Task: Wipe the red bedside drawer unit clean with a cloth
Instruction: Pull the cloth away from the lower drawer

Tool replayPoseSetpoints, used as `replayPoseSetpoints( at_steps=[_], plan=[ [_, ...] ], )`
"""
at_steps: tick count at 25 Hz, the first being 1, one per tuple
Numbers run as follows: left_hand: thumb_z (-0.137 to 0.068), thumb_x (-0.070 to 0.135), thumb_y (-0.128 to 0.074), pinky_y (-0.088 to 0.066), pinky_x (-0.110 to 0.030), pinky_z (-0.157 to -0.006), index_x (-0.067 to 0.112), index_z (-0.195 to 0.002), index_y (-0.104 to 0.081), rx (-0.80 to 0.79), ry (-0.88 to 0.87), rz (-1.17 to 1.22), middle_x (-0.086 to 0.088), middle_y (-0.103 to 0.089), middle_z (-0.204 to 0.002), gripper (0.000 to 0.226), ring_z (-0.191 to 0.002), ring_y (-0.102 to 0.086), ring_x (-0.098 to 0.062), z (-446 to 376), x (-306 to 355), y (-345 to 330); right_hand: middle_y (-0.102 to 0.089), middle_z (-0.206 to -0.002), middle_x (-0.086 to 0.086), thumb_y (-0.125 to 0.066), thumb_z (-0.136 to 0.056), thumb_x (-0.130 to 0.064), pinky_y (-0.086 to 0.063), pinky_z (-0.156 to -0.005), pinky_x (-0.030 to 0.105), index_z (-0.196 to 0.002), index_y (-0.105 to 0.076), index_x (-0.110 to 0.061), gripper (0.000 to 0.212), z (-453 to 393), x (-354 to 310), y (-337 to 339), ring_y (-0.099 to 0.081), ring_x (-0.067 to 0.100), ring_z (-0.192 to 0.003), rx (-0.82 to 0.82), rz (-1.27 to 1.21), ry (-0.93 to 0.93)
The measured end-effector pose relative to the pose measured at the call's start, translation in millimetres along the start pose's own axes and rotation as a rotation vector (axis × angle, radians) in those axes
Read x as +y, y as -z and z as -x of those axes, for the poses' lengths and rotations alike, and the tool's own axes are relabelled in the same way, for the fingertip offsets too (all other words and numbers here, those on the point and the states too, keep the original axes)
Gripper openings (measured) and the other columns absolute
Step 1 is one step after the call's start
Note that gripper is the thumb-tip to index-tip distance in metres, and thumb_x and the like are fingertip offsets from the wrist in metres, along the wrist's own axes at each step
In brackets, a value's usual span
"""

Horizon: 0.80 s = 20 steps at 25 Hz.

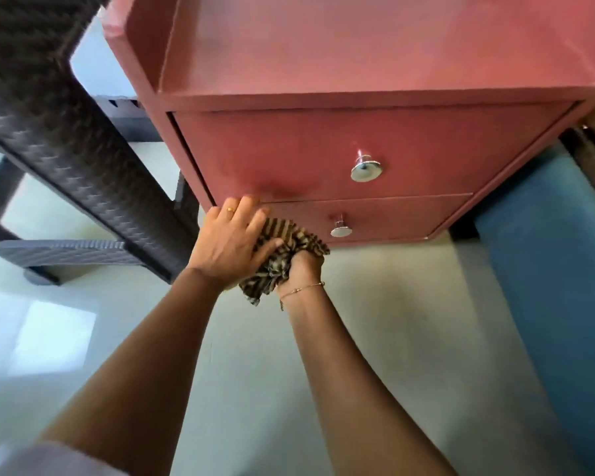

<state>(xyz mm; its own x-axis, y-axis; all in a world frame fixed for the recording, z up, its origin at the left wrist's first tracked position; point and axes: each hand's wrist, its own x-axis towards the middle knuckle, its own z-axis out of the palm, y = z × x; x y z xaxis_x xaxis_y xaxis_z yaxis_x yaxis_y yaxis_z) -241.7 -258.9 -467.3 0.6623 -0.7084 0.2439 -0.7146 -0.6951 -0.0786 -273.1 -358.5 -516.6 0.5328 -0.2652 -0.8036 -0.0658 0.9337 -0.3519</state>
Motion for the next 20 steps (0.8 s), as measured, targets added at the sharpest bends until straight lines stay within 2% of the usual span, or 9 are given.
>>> replayPoseSetpoints(
  at_steps=[2, 4, 5, 7, 9, 10, 14, 17, 20],
  plan=[
    [-0.088, 0.06, -0.028, -0.048, -0.042, -0.067, 0.004, -0.115, -0.055, -0.158, 0.277, 0.038, -0.019, -0.059, -0.104, 0.067, -0.089, -0.058, -0.037, 18, 4, 40, -0.06, -0.117, 0.017, -0.029, -0.093, -0.01, -0.052, -0.041, 0.029, -0.12, -0.053, -0.011, 0.036, 46, -2, -13, -0.062, 0.027, -0.084, 0.067, 0.103, -0.014],
    [-0.089, 0.067, -0.025, -0.045, -0.043, -0.075, 0.006, -0.12, -0.048, -0.399, 0.668, 0.217, -0.02, -0.057, -0.111, 0.072, -0.1, -0.056, -0.039, 14, 8, 86, -0.058, -0.121, 0.015, -0.031, -0.091, -0.009, -0.051, -0.041, 0.025, -0.125, -0.048, -0.013, 0.038, 92, -4, -27, -0.061, 0.027, -0.09, 0.111, 0.195, -0.011],
    [-0.089, 0.066, -0.023, -0.043, -0.043, -0.08, 0.007, -0.122, -0.045, -0.471, 0.836, 0.349, -0.021, -0.057, -0.116, 0.071, -0.106, -0.054, -0.04, 7, 8, 115, -0.058, -0.12, 0.014, -0.033, -0.091, -0.011, -0.052, -0.044, 0.024, -0.125, -0.047, -0.014, 0.037, 120, -6, -40, -0.061, 0.027, -0.093, 0.109, 0.219, -0.017],
    [-0.091, 0.064, -0.023, -0.041, -0.043, -0.088, 0.008, -0.123, -0.044, -0.496, 1.012, 0.633, -0.021, -0.057, -0.121, 0.068, -0.111, -0.052, -0.038, 0, 2, 162, -0.06, -0.119, 0.012, -0.04, -0.088, -0.018, -0.057, -0.06, 0.032, -0.123, -0.049, -0.016, 0.036, 172, -12, -72, -0.061, 0.027, -0.099, 0.107, 0.275, 0.026],
    [-0.091, 0.06, -0.032, -0.04, -0.041, -0.09, 0.01, -0.119, -0.046, -0.361, 1.074, 0.867, -0.018, -0.058, -0.115, 0.059, -0.11, -0.053, -0.035, -8, -18, 219, -0.062, -0.116, 0.012, -0.051, -0.084, -0.018, -0.055, -0.08, 0.043, -0.117, -0.052, -0.012, 0.033, 218, -20, -110, -0.062, 0.028, -0.099, 0.132, 0.328, 0.145],
    [-0.091, 0.058, -0.038, -0.041, -0.04, -0.09, 0.011, -0.117, -0.045, -0.276, 1.084, 0.948, -0.014, -0.059, -0.109, 0.054, -0.108, -0.054, -0.033, -13, -32, 248, -0.063, -0.114, 0.012, -0.054, -0.086, -0.015, -0.053, -0.085, 0.044, -0.112, -0.054, -0.011, 0.027, 242, -25, -133, -0.062, 0.027, -0.098, 0.137, 0.37, 0.216],
    [-0.087, 0.046, -0.055, -0.044, -0.036, -0.086, 0.015, -0.11, -0.037, 0.012, 1.021, 1.113, -0.002, -0.054, -0.101, 0.043, -0.099, -0.055, -0.022, -41, -95, 351, -0.063, -0.107, 0.006, -0.055, -0.09, -0.014, -0.049, -0.085, 0.035, -0.109, -0.054, -0.014, 0.019, 314, -44, -243, -0.06, 0.022, -0.096, 0.049, 0.52, 0.374],
    [-0.076, 0.059, -0.061, -0.038, -0.026, -0.081, 0.015, -0.11, -0.042, 0.141, 0.932, 1.053, -0.003, -0.053, -0.104, 0.059, -0.096, -0.052, -0.015, -65, -156, 405, -0.062, -0.109, 0.008, -0.055, -0.091, -0.015, -0.05, -0.088, 0.038, -0.109, -0.055, -0.014, 0.018, 340, -44, -325, -0.059, 0.021, -0.093, -0.056, 0.541, 0.407],
    [-0.063, 0.074, -0.047, -0.039, -0.029, -0.09, 0.01, -0.122, -0.047, 0.168, 0.897, 0.918, -0.005, -0.052, -0.114, 0.087, -0.103, -0.048, -0.016, -85, -218, 426, -0.055, -0.12, 0.004, -0.049, -0.093, -0.034, -0.046, -0.094, 0.037, -0.129, -0.044, -0.015, 0.042, 338, -36, -394, -0.055, 0.021, -0.104, -0.171, 0.659, 0.367]
  ],
)
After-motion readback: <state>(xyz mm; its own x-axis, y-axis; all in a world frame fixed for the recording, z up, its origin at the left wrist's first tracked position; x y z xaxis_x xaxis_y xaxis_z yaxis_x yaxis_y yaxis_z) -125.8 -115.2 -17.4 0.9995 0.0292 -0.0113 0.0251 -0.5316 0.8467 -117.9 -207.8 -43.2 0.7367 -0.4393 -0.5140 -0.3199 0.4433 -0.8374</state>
